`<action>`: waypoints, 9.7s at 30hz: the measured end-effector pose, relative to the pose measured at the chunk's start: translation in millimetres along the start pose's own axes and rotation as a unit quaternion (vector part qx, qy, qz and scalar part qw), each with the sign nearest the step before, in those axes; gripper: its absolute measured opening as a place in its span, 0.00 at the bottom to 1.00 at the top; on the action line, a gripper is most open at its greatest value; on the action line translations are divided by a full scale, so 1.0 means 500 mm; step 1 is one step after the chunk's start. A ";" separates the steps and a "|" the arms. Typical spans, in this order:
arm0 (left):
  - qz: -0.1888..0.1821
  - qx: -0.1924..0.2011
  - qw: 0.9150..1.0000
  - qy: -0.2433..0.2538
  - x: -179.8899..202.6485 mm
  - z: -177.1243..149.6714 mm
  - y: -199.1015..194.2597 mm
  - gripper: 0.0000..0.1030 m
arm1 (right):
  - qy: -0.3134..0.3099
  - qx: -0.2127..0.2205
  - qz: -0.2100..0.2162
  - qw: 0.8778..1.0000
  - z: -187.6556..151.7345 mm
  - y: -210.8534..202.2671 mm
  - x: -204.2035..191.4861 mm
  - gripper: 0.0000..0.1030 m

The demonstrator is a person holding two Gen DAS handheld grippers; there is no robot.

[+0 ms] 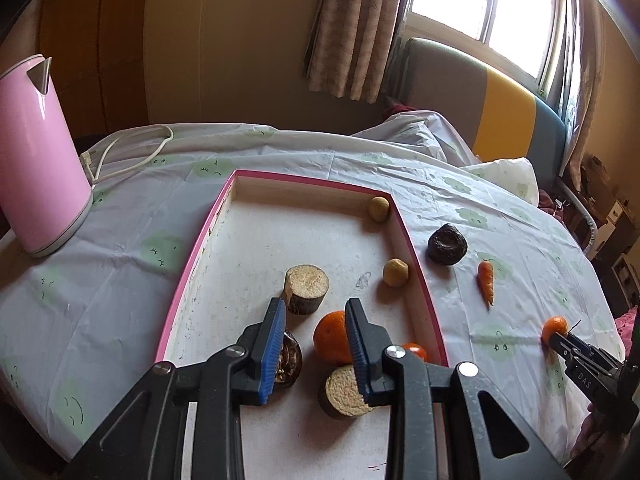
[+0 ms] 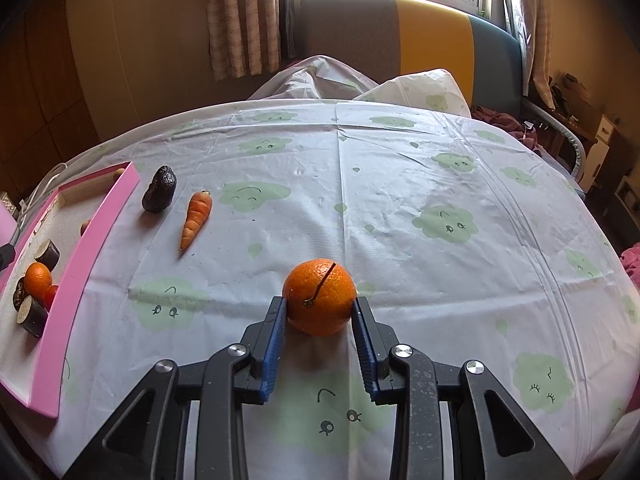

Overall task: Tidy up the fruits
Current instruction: 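Lower the stemmed mandarin into the pink tray and open the right gripper, then move the right gripper to the orange carrot and close on it, then grasp the dark avocado-like fruit with the left gripper while the right gripper holds the carrot, then lift the dark fruit with the left gripper while the right gripper holds the carrot, then place the dark fruit in the tray and open left gripper while right gripper holds carrot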

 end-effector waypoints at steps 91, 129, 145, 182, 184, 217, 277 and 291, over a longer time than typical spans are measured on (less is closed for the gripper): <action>-0.021 0.012 0.999 0.043 0.046 -0.062 -0.050 0.30 | -0.022 -0.014 0.141 0.990 0.022 -0.020 -0.279 0.37; -0.063 -0.008 0.995 0.083 0.140 -0.063 -0.014 0.30 | -0.017 -0.025 0.047 0.998 0.095 0.083 -0.131 0.19; -0.105 -0.033 0.988 0.108 0.241 -0.010 0.028 0.30 | -0.013 -0.014 0.033 0.999 0.040 0.077 -0.055 0.19; -0.080 -0.066 0.982 0.161 0.371 0.069 0.217 0.23 | 0.006 -0.010 0.055 0.998 0.038 0.079 -0.050 0.19; -0.100 -0.073 0.981 0.149 0.371 0.057 0.205 0.23 | 0.007 -0.010 0.057 0.998 0.038 0.080 -0.050 0.19; -0.169 -0.110 0.948 0.246 0.409 -0.054 0.127 0.53 | 0.026 -0.002 0.077 0.997 0.037 0.078 -0.045 0.19; -0.071 0.011 0.996 0.055 0.137 -0.009 -0.022 0.44 | -0.050 0.010 0.018 0.999 -0.008 0.043 -0.052 0.19; 0.014 0.003 1.000 -0.014 -0.063 0.031 0.027 0.51 | -0.054 0.009 0.016 0.998 -0.007 0.042 -0.050 0.19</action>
Point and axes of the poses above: each gripper's, at about its wrist camera, not at the fingertips, and y roughly the way its jaws point, x to its right, z to its top, the point moved 10 cm from there along y, roughly the way its jaws point
